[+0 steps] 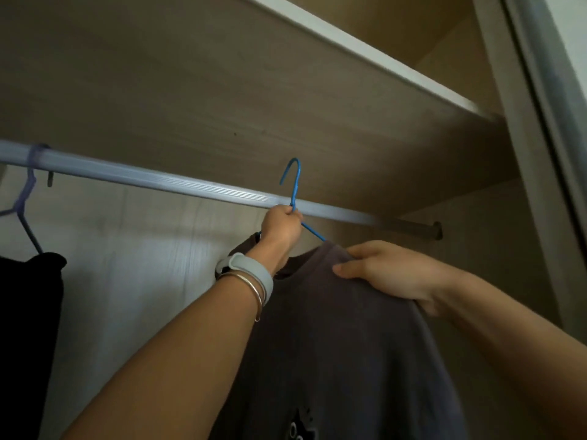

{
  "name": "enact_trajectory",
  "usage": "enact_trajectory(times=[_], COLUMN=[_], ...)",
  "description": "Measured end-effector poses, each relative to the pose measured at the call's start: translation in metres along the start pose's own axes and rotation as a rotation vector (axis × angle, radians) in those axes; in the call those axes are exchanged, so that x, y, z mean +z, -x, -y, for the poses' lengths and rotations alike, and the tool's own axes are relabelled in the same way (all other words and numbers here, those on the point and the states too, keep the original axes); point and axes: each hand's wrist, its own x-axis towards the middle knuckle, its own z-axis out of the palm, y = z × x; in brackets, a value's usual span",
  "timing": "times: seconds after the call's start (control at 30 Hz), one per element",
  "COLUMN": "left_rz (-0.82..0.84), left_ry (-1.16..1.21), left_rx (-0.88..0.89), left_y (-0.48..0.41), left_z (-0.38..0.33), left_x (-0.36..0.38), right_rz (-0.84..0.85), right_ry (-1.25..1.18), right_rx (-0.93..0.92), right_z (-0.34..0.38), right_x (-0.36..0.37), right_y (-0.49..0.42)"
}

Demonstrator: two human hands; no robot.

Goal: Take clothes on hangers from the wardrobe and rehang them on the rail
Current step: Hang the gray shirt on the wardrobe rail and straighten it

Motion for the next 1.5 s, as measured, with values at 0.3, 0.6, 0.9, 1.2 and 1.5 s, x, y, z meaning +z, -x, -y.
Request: enact_trajectory(times=[0.3, 0.6, 0.9, 1.2, 1.5], left_rz=[0.069, 0.229, 0.193, 0.252, 0.52], left_ry=[-0.24, -0.168, -0.283, -0.489, -0.185], left_rx=[-0.097, -0.222, -0.069, 0.074, -0.637], left_y=[-0.012, 0.026, 0.075, 0.186, 0.364], left_z=[0.011, 0.039, 0.039, 0.095, 0.267], left_x=[-0.019, -0.011, -0.008, -0.008, -0.051], right_rz=[-0.113, -0.026, 0.127, -0.321, -0.128], right_ry=[-0.095, 0.098, -0.408, -0.483, -0.543], right_rx=[-0.006, 0.058, 0.07, -0.091, 0.362], right_z=[0.005, -0.012, -0.043, -0.112, -0.227], right_x=[0.014, 0.027, 0.031, 0.097, 0.224], right_y=[-0.039, -0.021, 0.01, 0.084, 0.184])
